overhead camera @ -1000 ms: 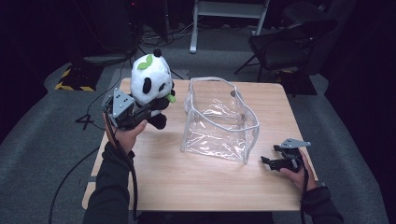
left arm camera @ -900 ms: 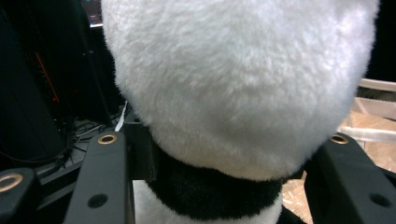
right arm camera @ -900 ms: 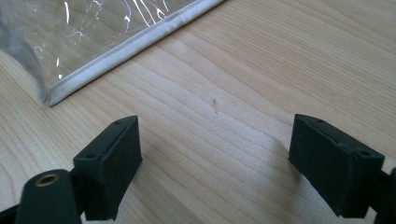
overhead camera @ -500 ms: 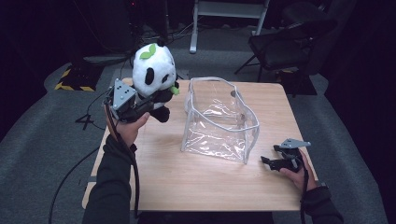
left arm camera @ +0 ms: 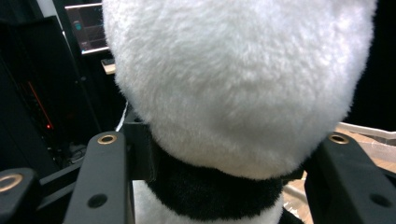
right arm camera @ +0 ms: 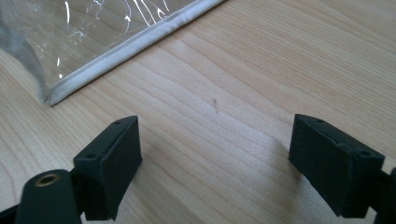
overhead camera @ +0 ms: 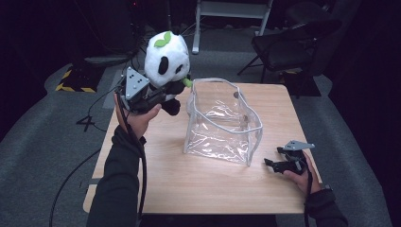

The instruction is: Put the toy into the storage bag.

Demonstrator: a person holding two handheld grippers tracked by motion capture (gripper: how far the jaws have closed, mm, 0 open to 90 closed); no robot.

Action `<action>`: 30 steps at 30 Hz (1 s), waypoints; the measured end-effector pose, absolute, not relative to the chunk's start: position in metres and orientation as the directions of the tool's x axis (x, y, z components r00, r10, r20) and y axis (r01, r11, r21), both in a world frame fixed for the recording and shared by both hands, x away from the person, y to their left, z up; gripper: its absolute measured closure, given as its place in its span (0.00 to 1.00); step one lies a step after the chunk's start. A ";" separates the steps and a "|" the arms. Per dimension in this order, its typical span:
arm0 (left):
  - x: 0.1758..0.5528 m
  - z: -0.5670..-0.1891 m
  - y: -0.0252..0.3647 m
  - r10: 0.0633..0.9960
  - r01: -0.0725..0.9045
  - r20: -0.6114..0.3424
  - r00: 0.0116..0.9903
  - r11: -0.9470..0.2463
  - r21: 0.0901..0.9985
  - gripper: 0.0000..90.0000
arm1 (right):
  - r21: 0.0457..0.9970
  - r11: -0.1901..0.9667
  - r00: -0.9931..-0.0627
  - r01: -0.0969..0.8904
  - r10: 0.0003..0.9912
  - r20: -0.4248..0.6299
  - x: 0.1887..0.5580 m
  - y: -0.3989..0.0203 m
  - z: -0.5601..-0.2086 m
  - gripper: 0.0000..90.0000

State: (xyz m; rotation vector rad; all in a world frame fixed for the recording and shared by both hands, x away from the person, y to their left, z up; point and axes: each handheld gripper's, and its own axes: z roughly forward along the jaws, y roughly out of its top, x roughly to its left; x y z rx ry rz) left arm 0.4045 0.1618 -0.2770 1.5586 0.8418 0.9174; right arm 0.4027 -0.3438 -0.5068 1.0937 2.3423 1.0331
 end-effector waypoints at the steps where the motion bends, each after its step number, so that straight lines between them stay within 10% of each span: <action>1: 0.405 -0.275 0.160 0.882 0.041 0.128 0.454 -0.164 0.986 0.50 | 0.742 0.434 -0.638 0.510 0.770 -0.012 0.403 -0.344 -0.507 0.19; 30: 0.418 -0.253 0.087 0.819 0.000 0.135 0.557 -0.163 0.987 0.50 | 0.742 0.435 -0.639 0.511 0.769 -0.011 0.402 -0.344 -0.507 0.19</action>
